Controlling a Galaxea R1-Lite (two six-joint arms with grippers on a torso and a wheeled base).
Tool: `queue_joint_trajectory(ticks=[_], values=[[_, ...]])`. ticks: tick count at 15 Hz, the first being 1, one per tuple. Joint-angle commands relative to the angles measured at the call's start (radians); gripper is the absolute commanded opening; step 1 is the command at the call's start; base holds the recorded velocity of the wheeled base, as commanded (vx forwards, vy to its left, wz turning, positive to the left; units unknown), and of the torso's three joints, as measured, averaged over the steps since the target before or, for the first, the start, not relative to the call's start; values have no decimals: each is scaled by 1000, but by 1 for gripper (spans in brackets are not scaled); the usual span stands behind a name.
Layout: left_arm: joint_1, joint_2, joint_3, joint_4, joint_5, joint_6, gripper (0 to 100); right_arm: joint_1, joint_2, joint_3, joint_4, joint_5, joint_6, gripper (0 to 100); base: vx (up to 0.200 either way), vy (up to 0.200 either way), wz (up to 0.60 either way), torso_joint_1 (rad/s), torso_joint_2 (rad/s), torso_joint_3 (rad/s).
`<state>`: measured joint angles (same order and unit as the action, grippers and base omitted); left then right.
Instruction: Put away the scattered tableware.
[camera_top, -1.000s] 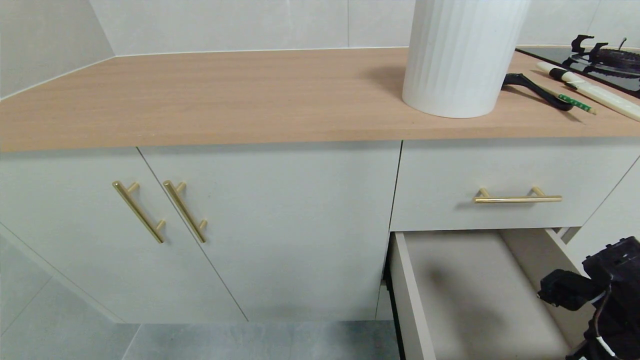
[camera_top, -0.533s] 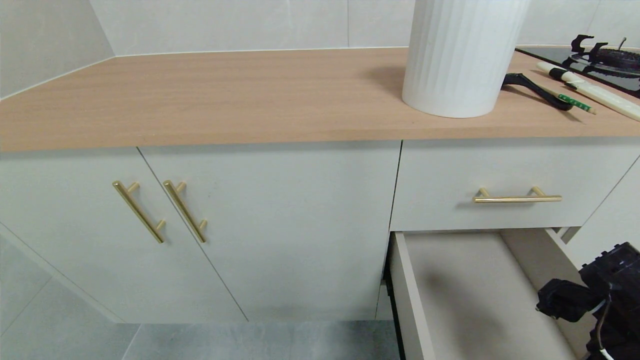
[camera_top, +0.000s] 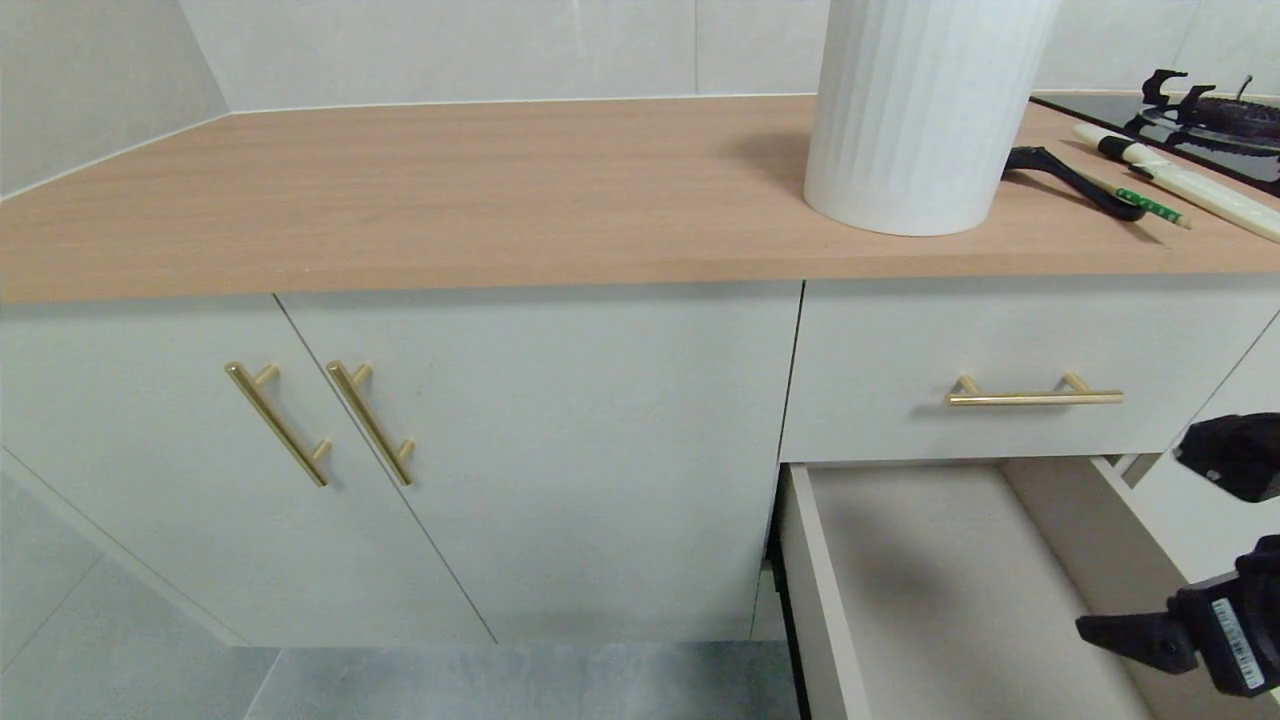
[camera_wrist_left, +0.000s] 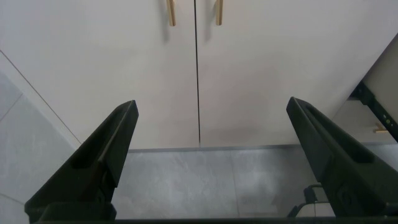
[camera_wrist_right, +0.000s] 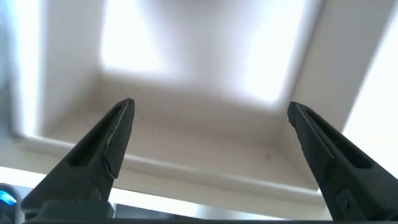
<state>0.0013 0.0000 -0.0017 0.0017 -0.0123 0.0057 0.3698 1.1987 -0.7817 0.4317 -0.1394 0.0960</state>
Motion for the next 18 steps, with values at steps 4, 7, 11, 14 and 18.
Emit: queue_joint_trajectory(ticks=[4,7,11,14,18], values=[[0,2,0,0,0,0,100,-2,-162,-51,-48,21,2,100,0,0,0,0,0,0],[0,2,0,0,0,-1,100,-2,-177,-47,-50,18,-39,100,0,0,0,0,0,0],[0,2,0,0,0,0,100,-2,-182,-39,-50,21,-41,100,0,0,0,42,-213,-218],[0,2,0,0,0,0,100,-3,-183,-39,-50,20,-50,100,0,0,0,178,-496,-295],[0,2,0,0,0,0,100,-3,-197,-41,-54,20,-51,100,0,0,0,162,-461,-275]])
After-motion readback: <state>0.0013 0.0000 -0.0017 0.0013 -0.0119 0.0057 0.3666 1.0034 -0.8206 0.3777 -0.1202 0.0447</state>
